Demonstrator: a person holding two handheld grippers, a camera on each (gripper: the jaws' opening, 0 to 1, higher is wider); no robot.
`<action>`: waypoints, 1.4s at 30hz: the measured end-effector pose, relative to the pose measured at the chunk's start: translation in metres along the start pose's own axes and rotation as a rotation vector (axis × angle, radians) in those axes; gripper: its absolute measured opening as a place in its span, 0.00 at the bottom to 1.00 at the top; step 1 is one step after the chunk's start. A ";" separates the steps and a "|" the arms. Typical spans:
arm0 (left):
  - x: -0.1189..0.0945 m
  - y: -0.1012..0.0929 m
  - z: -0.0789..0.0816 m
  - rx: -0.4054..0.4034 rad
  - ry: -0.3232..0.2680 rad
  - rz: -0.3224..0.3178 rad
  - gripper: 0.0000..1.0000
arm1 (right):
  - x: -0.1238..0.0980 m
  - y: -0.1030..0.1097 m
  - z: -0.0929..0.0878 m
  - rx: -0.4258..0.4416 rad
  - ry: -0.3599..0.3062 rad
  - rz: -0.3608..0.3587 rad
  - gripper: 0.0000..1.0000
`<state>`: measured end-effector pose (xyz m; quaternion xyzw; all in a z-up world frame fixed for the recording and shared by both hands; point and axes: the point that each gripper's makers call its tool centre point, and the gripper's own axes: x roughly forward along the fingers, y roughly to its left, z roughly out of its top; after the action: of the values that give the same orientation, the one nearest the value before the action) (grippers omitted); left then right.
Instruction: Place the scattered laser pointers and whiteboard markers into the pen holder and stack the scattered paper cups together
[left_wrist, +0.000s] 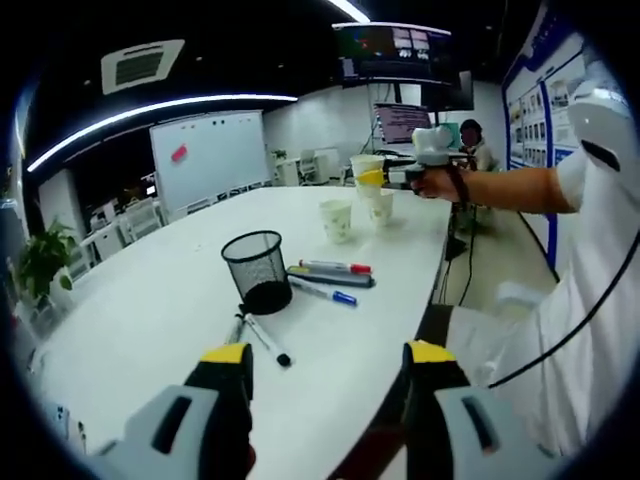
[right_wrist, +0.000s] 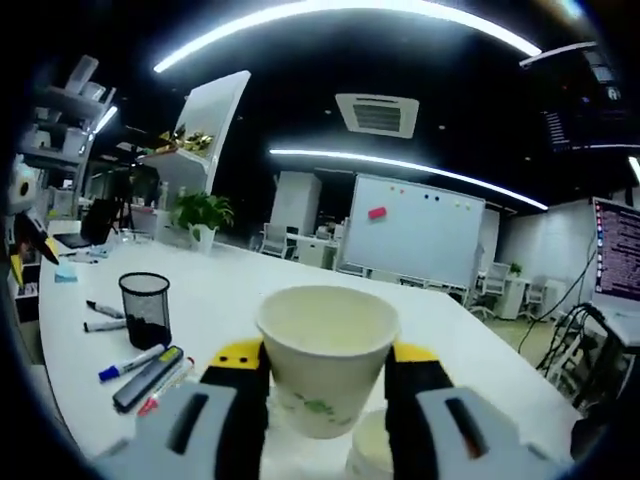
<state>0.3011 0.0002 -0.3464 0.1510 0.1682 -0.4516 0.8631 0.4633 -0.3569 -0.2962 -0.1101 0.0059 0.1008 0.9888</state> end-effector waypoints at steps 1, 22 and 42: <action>0.000 0.000 0.000 0.003 0.001 0.000 0.61 | 0.001 -0.003 -0.001 -0.003 0.000 -0.004 0.46; 0.004 -0.005 -0.001 0.016 0.005 -0.011 0.61 | -0.004 -0.052 -0.020 0.042 0.057 -0.118 0.46; 0.006 -0.003 -0.004 0.009 0.015 -0.006 0.61 | -0.012 -0.048 -0.024 0.068 0.071 -0.123 0.46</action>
<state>0.3012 -0.0041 -0.3528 0.1574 0.1731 -0.4540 0.8597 0.4612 -0.4109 -0.3089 -0.0801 0.0376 0.0357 0.9954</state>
